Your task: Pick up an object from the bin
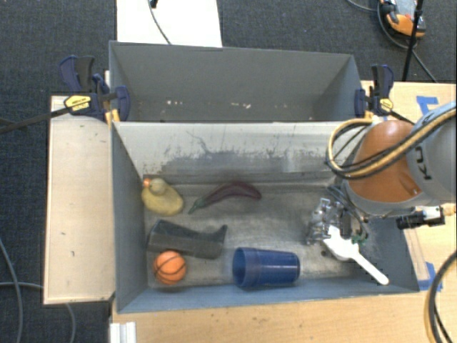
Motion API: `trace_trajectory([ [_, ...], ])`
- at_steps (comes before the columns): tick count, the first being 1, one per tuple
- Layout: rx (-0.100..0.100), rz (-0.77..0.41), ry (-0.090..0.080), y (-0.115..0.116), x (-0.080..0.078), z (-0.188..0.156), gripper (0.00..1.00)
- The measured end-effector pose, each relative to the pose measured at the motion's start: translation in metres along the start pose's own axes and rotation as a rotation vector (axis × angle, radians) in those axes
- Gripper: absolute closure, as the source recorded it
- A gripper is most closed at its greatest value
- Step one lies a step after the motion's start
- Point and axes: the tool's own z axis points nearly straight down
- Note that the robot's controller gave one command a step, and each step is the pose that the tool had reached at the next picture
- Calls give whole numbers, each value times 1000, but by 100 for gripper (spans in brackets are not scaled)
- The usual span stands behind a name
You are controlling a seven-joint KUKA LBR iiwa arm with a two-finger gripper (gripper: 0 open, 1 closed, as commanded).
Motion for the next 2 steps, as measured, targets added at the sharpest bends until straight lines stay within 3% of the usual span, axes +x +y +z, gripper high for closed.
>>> trace_trajectory([
  [1, 2, -4, 1, -1, 0, 1, 0],
  [2, 2, -5, 1, -1, 0, 1, 0],
])
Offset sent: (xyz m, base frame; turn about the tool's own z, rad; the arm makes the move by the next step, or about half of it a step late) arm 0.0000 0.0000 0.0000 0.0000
